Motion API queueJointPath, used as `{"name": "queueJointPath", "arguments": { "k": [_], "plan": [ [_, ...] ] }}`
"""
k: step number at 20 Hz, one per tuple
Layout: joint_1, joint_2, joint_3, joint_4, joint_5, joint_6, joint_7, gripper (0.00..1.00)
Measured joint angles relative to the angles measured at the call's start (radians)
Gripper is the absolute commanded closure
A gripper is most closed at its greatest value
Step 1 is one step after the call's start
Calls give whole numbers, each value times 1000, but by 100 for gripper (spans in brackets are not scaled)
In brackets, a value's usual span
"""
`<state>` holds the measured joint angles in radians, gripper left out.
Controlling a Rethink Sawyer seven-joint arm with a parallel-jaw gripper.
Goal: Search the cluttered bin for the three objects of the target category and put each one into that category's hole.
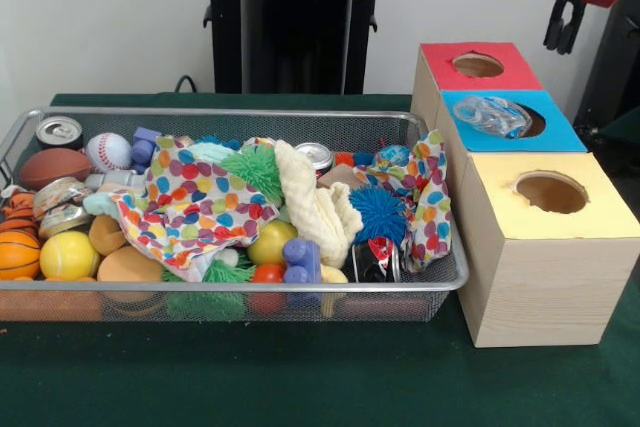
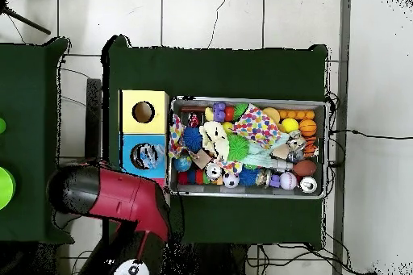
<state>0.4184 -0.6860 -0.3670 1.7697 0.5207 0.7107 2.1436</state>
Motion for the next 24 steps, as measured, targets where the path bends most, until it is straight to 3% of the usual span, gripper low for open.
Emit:
{"name": "queueJointPath", "arguments": {
  "k": [5,13,24],
  "plan": [
    [-2,-18,-25,-11,-23,50,0,100],
    [-47,-67,-70,-59,-85,216,0,100],
    [-137,-69,-84,-85,-141,223,0,100]
  ]
}}
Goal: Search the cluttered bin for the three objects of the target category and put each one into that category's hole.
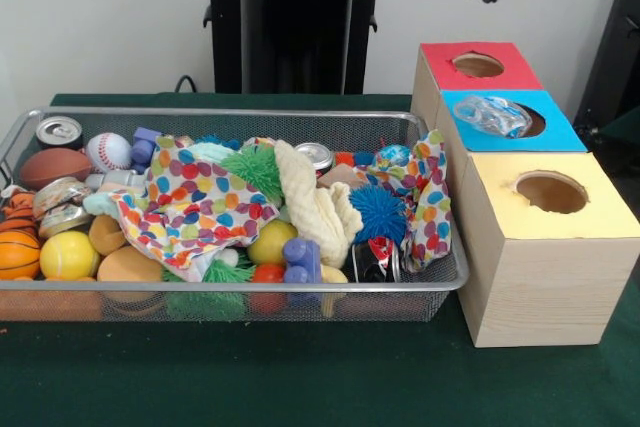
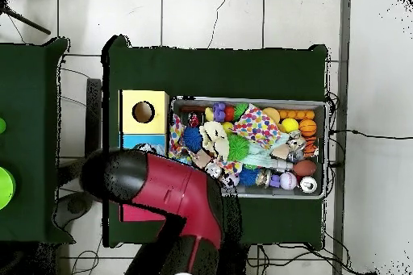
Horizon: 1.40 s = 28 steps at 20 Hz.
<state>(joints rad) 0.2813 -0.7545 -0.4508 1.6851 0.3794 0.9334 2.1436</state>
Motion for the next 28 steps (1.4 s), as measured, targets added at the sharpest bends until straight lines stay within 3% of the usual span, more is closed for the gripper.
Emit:
{"name": "queueJointPath", "arguments": {
  "k": [19,28],
  "plan": [
    [-35,44,39,24,10,-268,0,100],
    [-31,67,71,34,34,-333,0,100]
  ]
}}
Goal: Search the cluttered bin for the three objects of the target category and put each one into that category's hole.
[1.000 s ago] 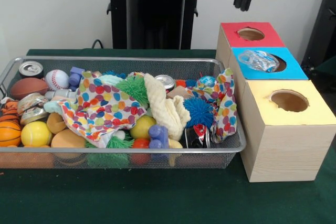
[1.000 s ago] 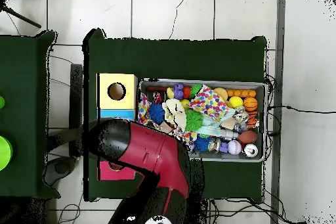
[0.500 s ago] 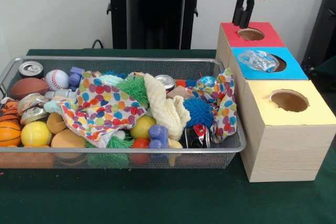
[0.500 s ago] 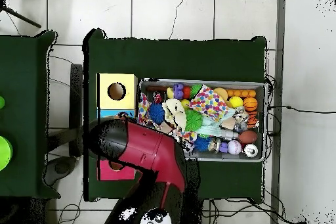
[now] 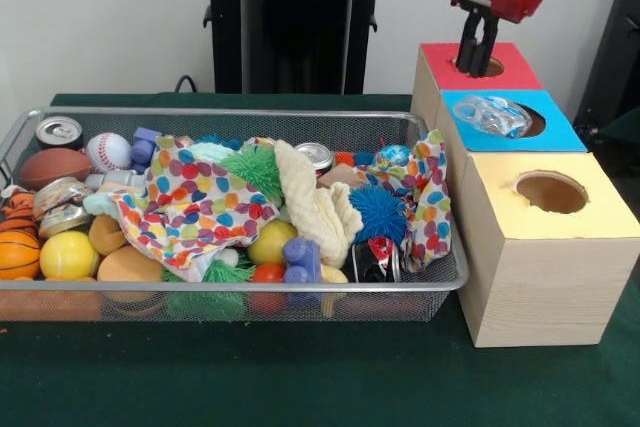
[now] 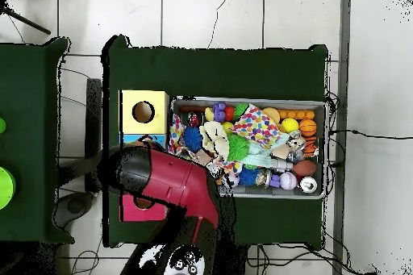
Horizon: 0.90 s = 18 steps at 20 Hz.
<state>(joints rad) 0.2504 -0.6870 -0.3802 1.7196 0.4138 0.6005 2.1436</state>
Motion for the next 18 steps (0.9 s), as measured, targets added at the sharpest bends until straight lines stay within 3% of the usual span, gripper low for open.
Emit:
{"name": "queueJointPath", "arguments": {
  "k": [8,18],
  "plan": [
    [0,26,31,11,22,-100,0,100],
    [-59,73,155,73,69,-313,0,100]
  ]
}}
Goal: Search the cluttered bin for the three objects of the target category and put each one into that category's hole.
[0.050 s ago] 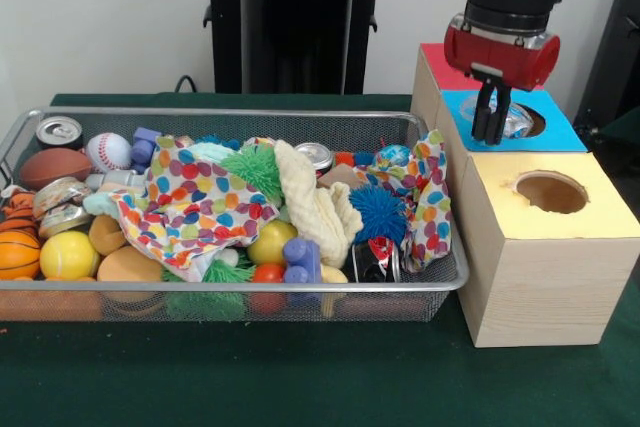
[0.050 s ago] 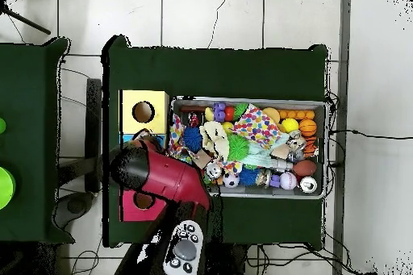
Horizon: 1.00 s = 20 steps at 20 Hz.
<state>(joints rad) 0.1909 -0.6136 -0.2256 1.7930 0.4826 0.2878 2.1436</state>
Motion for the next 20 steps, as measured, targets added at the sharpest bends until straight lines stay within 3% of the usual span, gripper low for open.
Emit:
{"name": "queueJointPath", "arguments": {
  "k": [8,20],
  "plan": [
    [-48,-26,55,38,2,-29,0,100],
    [-46,-34,53,46,22,-12,0,100]
  ]
}}
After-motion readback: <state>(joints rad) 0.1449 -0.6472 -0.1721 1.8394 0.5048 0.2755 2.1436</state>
